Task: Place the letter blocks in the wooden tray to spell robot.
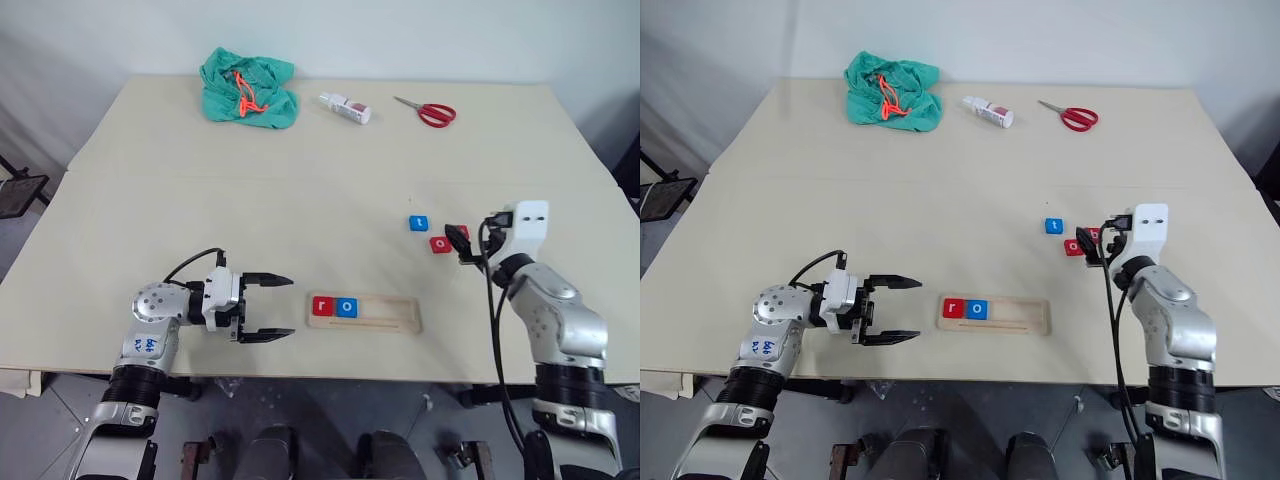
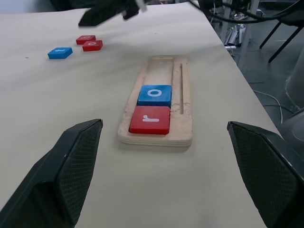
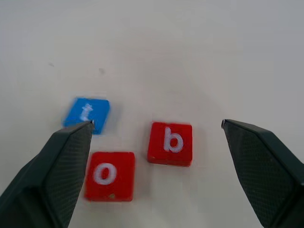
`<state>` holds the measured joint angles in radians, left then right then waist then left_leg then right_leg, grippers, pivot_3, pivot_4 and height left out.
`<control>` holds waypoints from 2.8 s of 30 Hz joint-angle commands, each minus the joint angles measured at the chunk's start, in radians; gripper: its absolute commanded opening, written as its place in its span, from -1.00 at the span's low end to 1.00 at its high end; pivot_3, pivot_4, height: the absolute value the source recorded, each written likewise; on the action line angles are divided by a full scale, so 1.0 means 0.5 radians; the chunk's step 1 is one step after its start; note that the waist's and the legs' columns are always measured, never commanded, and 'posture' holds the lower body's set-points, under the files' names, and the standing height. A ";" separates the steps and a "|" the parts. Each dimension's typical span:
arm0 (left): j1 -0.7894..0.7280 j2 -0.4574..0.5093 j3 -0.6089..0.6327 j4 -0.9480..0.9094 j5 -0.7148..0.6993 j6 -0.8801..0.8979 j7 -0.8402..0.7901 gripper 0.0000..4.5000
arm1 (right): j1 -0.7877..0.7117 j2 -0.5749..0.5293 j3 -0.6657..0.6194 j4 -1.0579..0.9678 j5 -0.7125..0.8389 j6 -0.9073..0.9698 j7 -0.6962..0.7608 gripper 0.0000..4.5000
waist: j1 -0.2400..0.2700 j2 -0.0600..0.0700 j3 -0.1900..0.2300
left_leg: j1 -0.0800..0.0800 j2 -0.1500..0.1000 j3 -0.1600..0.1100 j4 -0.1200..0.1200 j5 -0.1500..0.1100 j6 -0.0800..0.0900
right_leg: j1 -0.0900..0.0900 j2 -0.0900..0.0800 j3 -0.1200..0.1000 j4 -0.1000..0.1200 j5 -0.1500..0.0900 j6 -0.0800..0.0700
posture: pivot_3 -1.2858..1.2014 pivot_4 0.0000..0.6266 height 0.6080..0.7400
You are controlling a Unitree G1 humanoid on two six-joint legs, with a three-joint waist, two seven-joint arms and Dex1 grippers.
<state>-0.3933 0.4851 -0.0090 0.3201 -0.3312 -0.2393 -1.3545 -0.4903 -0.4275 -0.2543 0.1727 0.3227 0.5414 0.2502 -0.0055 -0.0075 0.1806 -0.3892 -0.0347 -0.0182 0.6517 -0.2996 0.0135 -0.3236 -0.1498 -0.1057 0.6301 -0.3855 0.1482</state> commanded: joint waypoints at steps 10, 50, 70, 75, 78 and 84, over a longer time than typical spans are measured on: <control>0.123 0.025 0.028 -0.233 -0.050 0.065 0.129 0.98 | -0.300 0.036 0.022 0.568 -0.163 -0.301 -0.044 1.00 | -0.014 0.001 0.000 | 0.000 0.001 0.000 0.000 0.000 0.000 | -0.001 0.000 0.000 0.000 0.000 0.000 | 0.03 -0.52 1.00; 0.098 -0.002 0.010 -0.207 -0.030 0.033 0.240 0.98 | -0.468 -0.046 0.035 0.232 -0.253 0.385 -0.180 1.00 | -0.042 0.001 0.000 | 0.000 0.001 0.001 -0.003 0.000 0.000 | -0.002 0.000 0.002 -0.001 0.000 0.000 | 0.03 -0.52 1.00; 0.088 -0.010 0.001 -0.176 -0.017 0.006 0.269 1.00 | -0.417 -0.050 0.076 0.129 -0.290 0.568 -0.180 0.27 | -0.043 0.001 0.000 | 0.000 0.001 0.001 -0.004 0.000 0.000 | -0.002 0.000 0.002 -0.001 0.000 0.000 | 0.03 -0.52 1.00; 0.072 -0.014 0.000 -0.158 -0.015 -0.001 0.271 1.00 | -0.389 -0.055 0.093 0.088 -0.301 0.571 -0.163 -0.36 | -0.042 0.001 0.000 | 0.000 0.001 0.001 -0.003 0.000 0.000 | -0.002 0.000 0.002 -0.001 0.000 0.000 | 0.03 -0.52 1.00; 0.064 -0.018 -0.003 -0.147 -0.013 -0.006 0.270 1.00 | -0.371 -0.056 0.094 0.049 -0.303 0.537 -0.145 -0.36 | -0.042 0.001 0.000 | 0.000 0.001 0.001 -0.004 0.000 0.000 | -0.002 0.000 0.002 -0.001 0.000 0.000 | 0.03 -0.52 1.00; 0.021 -0.028 -0.029 -0.093 -0.032 -0.025 0.188 1.00 | -0.226 -0.136 0.004 -0.338 -0.203 0.651 -0.035 -0.36 | -0.030 0.001 0.000 | -0.001 0.000 0.000 -0.004 0.000 0.000 | -0.002 0.000 0.002 -0.002 0.000 0.000 | 0.03 -0.52 1.00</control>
<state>-0.3743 0.4730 -0.0200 0.2751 -0.3320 -0.2332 -1.2442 -0.6100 -0.4723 -0.2124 0.0850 0.2029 0.8476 0.2226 -0.0207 -0.0068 0.1806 -0.3899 -0.0349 -0.0183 0.6497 -0.2996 0.0134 -0.3248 -0.1500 -0.1048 0.6293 -0.3855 0.1482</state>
